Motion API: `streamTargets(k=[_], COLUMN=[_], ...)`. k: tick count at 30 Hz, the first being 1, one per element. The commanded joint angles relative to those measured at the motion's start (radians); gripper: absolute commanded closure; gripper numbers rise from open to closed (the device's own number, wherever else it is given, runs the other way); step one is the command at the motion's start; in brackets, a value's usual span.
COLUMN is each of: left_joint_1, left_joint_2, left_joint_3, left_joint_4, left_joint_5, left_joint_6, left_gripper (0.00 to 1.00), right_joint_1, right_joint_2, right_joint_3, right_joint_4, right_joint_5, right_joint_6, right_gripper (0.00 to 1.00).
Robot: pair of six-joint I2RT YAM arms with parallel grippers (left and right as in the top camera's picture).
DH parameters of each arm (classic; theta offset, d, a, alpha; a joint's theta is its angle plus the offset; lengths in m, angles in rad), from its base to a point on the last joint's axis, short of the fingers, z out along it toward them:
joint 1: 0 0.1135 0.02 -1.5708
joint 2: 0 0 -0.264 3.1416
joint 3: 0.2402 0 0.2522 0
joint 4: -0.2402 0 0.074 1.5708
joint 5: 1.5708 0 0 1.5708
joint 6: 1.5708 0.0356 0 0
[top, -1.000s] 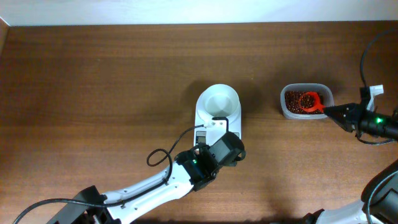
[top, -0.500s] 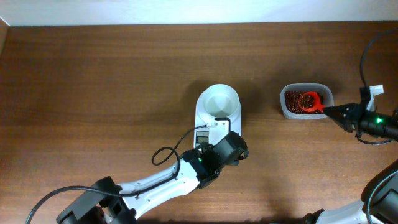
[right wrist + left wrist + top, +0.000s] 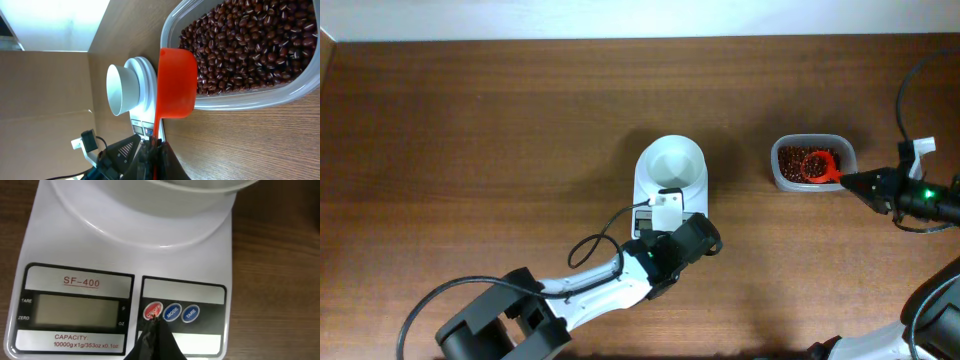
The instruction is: Scoop and weigh 50g on scale
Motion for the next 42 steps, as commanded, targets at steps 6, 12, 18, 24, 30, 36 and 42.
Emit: streamTargets(k=[6, 12, 18, 24, 30, 36, 42], left_joint_1=[0.001, 0.01, 0.017, 0.017, 0.025, 0.025, 0.029], left_joint_2=[0.046, 0.047, 0.068, 0.08, 0.091, 0.109, 0.112], left_joint_3=[-0.005, -0.005, -0.005, -0.005, -0.005, -0.005, -0.005], left_joint_4=[0.043, 0.043, 0.07, 0.073, 0.073, 0.096, 0.083], left_joint_5=[-0.026, -0.03, -0.022, -0.022, -0.022, -0.021, -0.017], left_joint_6=[-0.017, -0.017, -0.017, -0.018, -0.037, -0.037, -0.045], left_gripper=[1.0, 1.0, 1.0, 1.0, 1.0, 1.0, 1.0], right_joint_1=[-0.003, -0.003, -0.003, -0.003, -0.003, -0.003, -0.003], right_joint_2=[0.005, 0.005, 0.005, 0.005, 0.005, 0.005, 0.005], right_joint_3=[0.0, 0.0, 0.0, 0.0, 0.0, 0.0, 0.0], right_joint_4=[0.001, 0.0, 0.0, 0.0, 0.0, 0.0, 0.0], right_joint_5=[-0.003, -0.003, -0.003, -0.003, -0.003, -0.003, -0.003], right_joint_6=[-0.019, -0.019, -0.019, -0.019, -0.019, -0.019, -0.019], right_gripper=[0.96, 0.96, 0.96, 0.96, 0.96, 0.96, 0.96])
